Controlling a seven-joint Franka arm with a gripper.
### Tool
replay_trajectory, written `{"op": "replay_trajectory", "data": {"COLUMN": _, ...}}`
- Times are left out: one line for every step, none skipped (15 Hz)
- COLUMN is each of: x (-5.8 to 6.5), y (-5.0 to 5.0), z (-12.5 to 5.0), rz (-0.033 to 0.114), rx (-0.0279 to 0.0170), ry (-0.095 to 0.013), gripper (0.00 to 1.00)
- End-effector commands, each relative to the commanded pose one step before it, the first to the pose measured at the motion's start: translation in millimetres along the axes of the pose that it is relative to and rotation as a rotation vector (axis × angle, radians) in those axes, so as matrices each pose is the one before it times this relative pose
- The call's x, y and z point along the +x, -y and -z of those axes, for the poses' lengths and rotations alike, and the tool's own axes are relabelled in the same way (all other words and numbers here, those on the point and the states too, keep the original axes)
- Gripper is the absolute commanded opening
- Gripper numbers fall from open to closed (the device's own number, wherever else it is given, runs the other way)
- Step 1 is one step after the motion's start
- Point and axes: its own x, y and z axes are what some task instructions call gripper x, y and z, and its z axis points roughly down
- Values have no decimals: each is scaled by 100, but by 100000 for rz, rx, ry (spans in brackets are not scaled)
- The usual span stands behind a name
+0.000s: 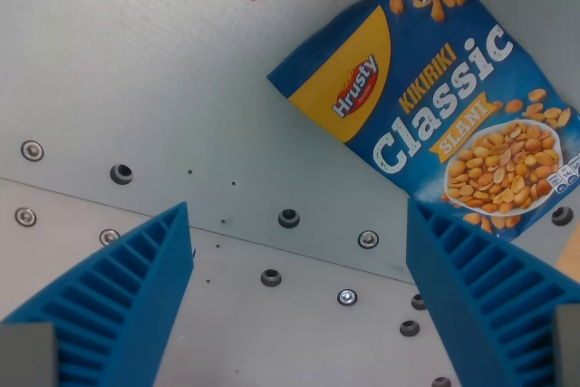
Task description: Move in base positive y
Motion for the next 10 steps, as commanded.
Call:
{"op": "replay_trajectory", "data": {"x": 283, "y": 505, "z": 303, "rz": -13, "rx": -217, "ry": -612, "gripper": 100}}
{"op": "replay_trajectory", "data": {"x": 318, "y": 500, "z": 1, "rz": 0, "rx": 0, "ry": 0, "gripper": 100}}
{"op": "replay_trajectory", "data": {"x": 319, "y": 500, "z": -1, "rz": 0, "rx": 0, "ry": 0, "gripper": 100}}
{"op": "replay_trajectory", "data": {"x": 321, "y": 500, "z": -3, "rz": 0, "rx": 0, "ry": 0, "gripper": 100}}
{"op": "replay_trajectory", "data": {"x": 322, "y": 500, "z": -4, "rz": 0, "rx": 0, "ry": 0, "gripper": 100}}
{"op": "replay_trajectory", "data": {"x": 324, "y": 500, "z": -4, "rz": 0, "rx": 0, "ry": 0, "gripper": 100}}
{"op": "replay_trajectory", "data": {"x": 325, "y": 500, "z": -3, "rz": 0, "rx": 0, "ry": 0, "gripper": 100}}
{"op": "replay_trajectory", "data": {"x": 326, "y": 500, "z": -2, "rz": 0, "rx": 0, "ry": 0, "gripper": 100}}
{"op": "replay_trajectory", "data": {"x": 327, "y": 500, "z": -1, "rz": 0, "rx": 0, "ry": 0, "gripper": 100}}
{"op": "replay_trajectory", "data": {"x": 328, "y": 500, "z": 1, "rz": 0, "rx": 0, "ry": 0, "gripper": 100}}
